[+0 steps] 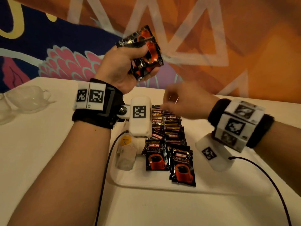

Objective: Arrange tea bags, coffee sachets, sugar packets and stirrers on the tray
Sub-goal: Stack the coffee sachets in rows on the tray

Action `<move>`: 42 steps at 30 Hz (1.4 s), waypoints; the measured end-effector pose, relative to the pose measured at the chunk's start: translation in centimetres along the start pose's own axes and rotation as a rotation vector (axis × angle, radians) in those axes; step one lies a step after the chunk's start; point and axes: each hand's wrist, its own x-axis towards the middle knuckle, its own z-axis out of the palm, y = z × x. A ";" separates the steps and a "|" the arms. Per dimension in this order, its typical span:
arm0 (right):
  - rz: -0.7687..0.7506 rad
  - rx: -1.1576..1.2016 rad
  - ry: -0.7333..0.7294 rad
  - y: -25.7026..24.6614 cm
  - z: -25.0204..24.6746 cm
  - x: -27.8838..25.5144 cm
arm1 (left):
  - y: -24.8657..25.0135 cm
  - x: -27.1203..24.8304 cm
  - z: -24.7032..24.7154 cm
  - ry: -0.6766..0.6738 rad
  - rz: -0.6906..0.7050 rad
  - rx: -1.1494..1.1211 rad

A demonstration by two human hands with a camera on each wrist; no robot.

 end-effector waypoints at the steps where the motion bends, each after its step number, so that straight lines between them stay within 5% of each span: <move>1: 0.022 0.105 0.150 0.3 -1.4 0.3 | 0.0 0.0 0.1 -0.016 -0.024 0.053; 4: 0.004 0.493 0.439 -0.4 -5.0 0.7 | -0.2 -0.3 0.3 -0.070 -0.095 0.209; 8: -0.043 0.454 0.340 -1.5 -5.4 0.9 | -0.5 -0.5 0.5 -0.151 -0.147 0.219; 13: 0.000 0.612 0.382 -0.7 -5.0 0.6 | -0.2 -0.5 0.6 -0.220 -0.200 0.171; 25: 0.114 0.465 0.435 0.7 -4.4 0.0 | -0.3 0.6 -0.1 0.002 -0.057 0.191; 30: 0.145 0.764 0.161 0.3 -3.3 -2.3 | 0.4 0.7 -1.7 0.147 0.009 0.137; 35: 0.127 0.610 -0.236 -0.5 0.5 -4.6 | 0.5 0.2 -2.3 0.182 0.053 0.072; 38: 0.128 0.359 -0.225 -0.7 2.4 -5.1 | 0.4 0.1 -2.2 0.178 0.060 0.086; 42: 0.164 0.319 -0.187 -1.2 3.8 -5.5 | 0.5 0.1 -2.0 0.169 0.048 0.097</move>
